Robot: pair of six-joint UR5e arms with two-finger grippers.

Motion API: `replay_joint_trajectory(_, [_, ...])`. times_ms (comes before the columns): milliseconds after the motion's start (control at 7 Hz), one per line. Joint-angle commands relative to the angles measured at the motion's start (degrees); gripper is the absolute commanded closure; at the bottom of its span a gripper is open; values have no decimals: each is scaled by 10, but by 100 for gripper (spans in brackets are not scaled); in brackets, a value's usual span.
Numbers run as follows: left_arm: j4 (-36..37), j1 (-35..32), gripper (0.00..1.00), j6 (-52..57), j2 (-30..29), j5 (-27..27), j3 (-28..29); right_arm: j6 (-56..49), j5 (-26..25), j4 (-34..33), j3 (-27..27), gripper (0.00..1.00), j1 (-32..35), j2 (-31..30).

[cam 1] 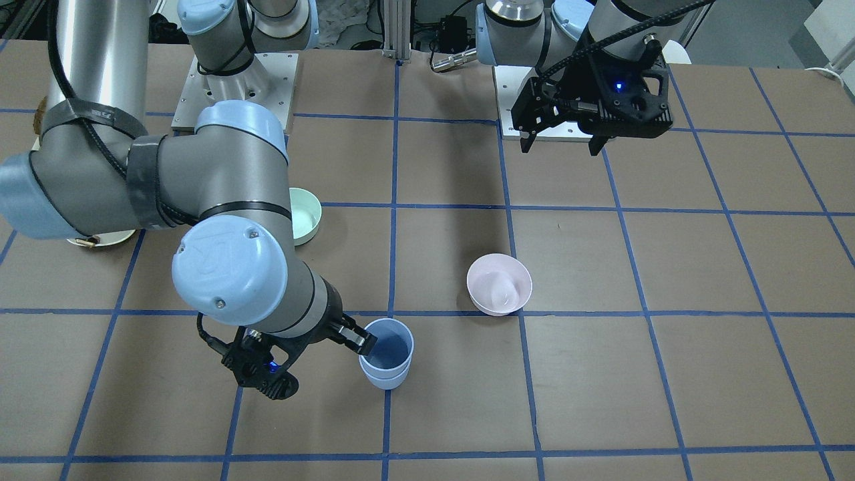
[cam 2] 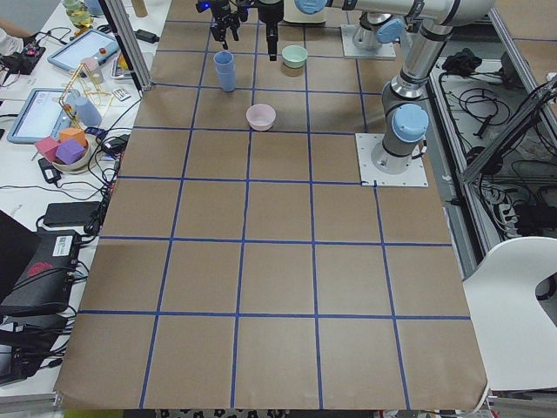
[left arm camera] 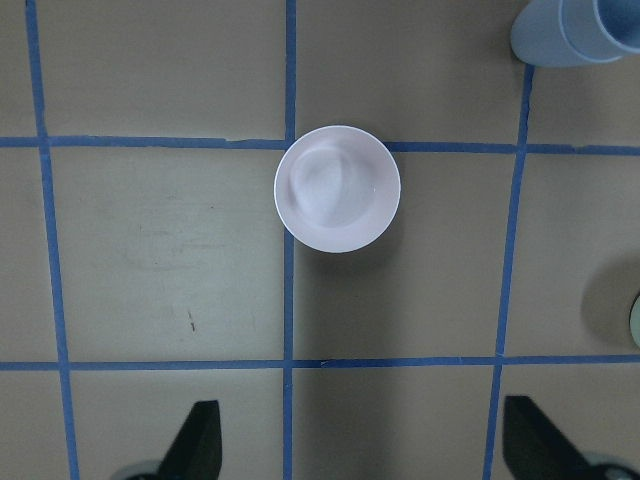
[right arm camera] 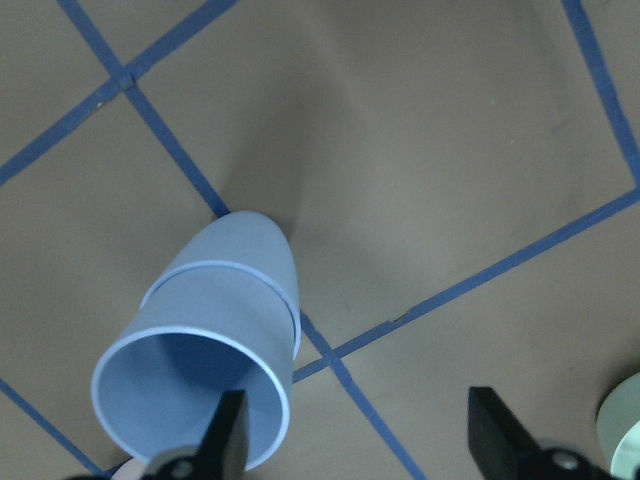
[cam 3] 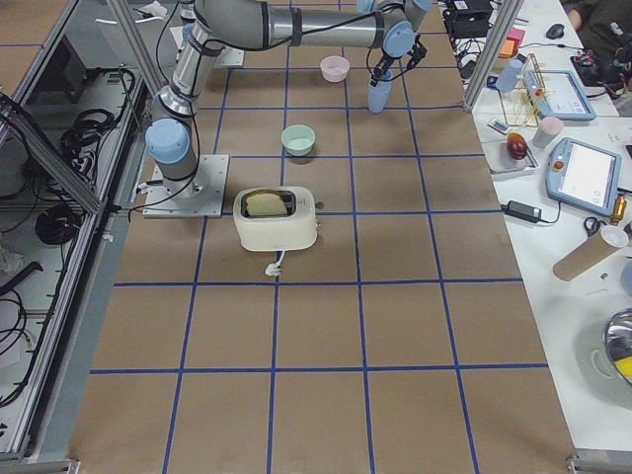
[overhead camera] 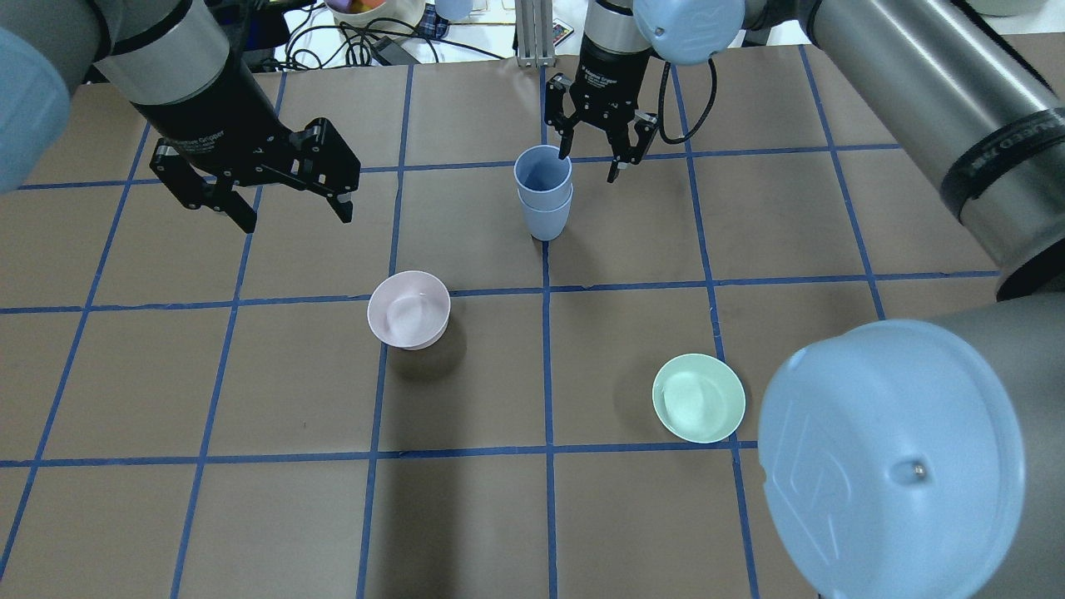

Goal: Stack blue cups with both arms

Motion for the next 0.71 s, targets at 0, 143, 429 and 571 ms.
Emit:
replay_joint_trajectory(0, [4,0,1,40,-1,24,1,-116,-52,10,-3,9,-33,-32])
replay_joint_trajectory(143, [4,0,0,30,-2,27,0,-220,-55,24,5,9,-55,-59])
replay_joint_trajectory(429, [4,0,0,29,-2,21,1,-374,-95,54,48,1,-109,-130])
replay_joint_trajectory(571, [4,0,0,29,-2,21,1,-419,-110,53,99,1,-120,-169])
